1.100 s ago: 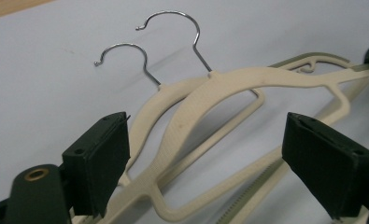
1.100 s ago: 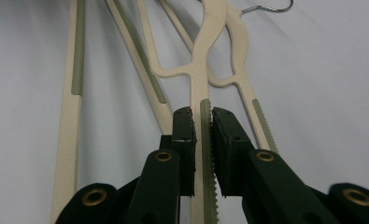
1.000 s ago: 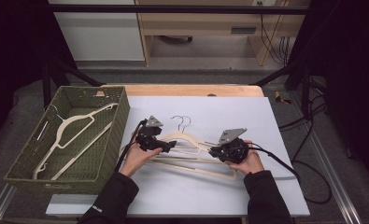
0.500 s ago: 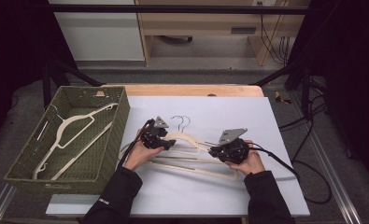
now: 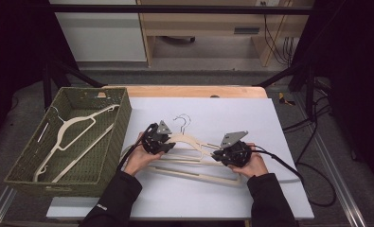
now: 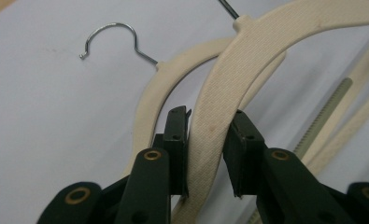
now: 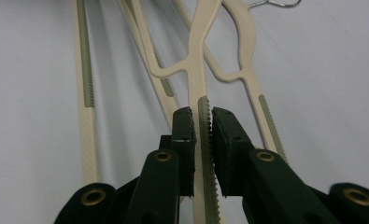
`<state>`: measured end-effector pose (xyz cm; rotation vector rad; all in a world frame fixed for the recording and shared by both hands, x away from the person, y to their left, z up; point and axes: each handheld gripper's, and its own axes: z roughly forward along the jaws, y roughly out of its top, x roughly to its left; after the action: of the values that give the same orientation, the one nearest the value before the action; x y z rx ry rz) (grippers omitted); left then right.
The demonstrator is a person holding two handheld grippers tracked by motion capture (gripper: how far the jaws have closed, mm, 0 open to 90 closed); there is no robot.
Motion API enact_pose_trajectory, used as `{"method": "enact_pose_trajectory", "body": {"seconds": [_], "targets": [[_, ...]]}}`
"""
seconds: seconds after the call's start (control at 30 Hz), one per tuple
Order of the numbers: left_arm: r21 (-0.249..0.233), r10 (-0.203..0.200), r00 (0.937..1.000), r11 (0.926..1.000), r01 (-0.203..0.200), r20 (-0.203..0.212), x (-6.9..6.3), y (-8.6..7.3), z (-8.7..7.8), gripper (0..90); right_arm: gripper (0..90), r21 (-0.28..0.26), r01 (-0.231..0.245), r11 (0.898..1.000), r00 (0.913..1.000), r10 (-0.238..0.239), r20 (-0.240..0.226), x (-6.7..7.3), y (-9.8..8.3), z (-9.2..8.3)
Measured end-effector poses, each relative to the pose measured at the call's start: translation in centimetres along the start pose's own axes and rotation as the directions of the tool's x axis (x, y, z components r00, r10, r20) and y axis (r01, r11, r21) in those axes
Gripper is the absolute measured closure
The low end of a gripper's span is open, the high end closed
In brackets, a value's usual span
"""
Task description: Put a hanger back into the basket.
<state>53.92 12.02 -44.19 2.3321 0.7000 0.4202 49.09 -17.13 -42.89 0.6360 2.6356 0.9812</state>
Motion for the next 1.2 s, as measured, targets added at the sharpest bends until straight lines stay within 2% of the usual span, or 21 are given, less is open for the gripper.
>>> {"method": "enact_pose_trajectory", "body": {"seconds": [0.07,0.3,0.37,0.43,0.53,0.6,0.67,0.83,0.9,0.97,1.03,1.1,1.17,1.2], "targets": [[0.018,0.052,0.9983,0.9985,-0.051,-0.028,-0.5,0.1,-0.6,72.6,79.6,0.019,0.010,1.000,0.9999,-0.011,0.004,-0.1,-0.2,0.5],[0.012,0.075,0.9968,0.9972,-0.074,-0.030,-1.3,-0.4,-1.5,74.4,76.2,-0.009,-0.038,0.999,0.9989,0.038,-0.029,-0.3,-0.4,0.3],[0.012,0.075,0.9967,0.9971,-0.075,-0.031,-1.5,-0.4,-1.8,74.7,67.9,-0.050,-0.048,0.998,0.9979,0.046,-0.047,-0.4,-0.3,0.2],[0.012,0.080,0.9959,0.9967,-0.080,-0.041,-1.8,-0.4,-2.0,74.8,56.4,-0.114,-0.080,0.990,0.9947,0.072,-0.073,-0.5,0.1,0.0],[0.001,0.074,0.9959,0.9973,-0.074,-0.051,-2.3,-0.4,-2.4,74.8,49.2,-0.191,-0.127,0.973,0.9909,0.117,-0.067,-0.4,1.1,-0.2],[-0.008,0.070,0.9961,0.9975,-0.070,-0.053,-2.7,-0.5,-2.6,74.9,48.3,-0.209,-0.132,0.969,0.9910,0.125,-0.050,-0.2,1.9,0.1],[-0.006,0.072,0.9960,0.9974,-0.072,-0.052,-3.0,-0.5,-2.9,75.0,48.0,-0.212,-0.143,0.967,0.9893,0.133,-0.061,0.0,2.5,0.6],[-0.023,0.070,0.9960,0.9972,-0.072,-0.056,-3.6,-0.6,-3.5,75.2,53.0,-0.149,-0.145,0.978,0.9877,0.134,-0.080,0.7,3.8,2.8],[-0.026,0.072,0.9961,0.9970,-0.073,-0.052,-3.8,-0.7,-3.7,75.3,59.7,-0.127,-0.147,0.981,0.9866,0.137,-0.089,0.8,4.0,3.4],[-0.027,0.071,0.9960,0.9970,-0.072,-0.055,-3.9,-0.7,-3.8,75.3,67.6,-0.123,-0.164,0.979,0.9831,0.152,-0.101,0.9,4.0,3.7],[-0.020,0.074,0.9963,0.9970,-0.075,-0.043,-3.9,-0.8,-3.8,75.4,77.5,-0.113,-0.172,0.979,0.9779,0.155,-0.140,0.8,4.1,3.7],[-0.028,0.067,0.9971,0.9973,-0.068,-0.035,-4.0,-0.9,-3.9,75.2,78.2,-0.102,-0.164,0.981,0.9775,0.148,-0.150,0.9,4.1,3.7],[-0.067,0.026,0.9997,0.9974,-0.026,-0.001,-3.9,-1.0,-4.4,73.4,79.0,-0.107,-0.153,0.982,0.9773,0.135,-0.164,0.9,4.1,3.4],[-0.078,0.018,0.9997,0.9968,-0.017,0.016,-3.9,-1.0,-4.7,70.3,79.4,-0.105,-0.153,0.983,0.9762,0.134,-0.171,1.0,4.1,3.2]]}}
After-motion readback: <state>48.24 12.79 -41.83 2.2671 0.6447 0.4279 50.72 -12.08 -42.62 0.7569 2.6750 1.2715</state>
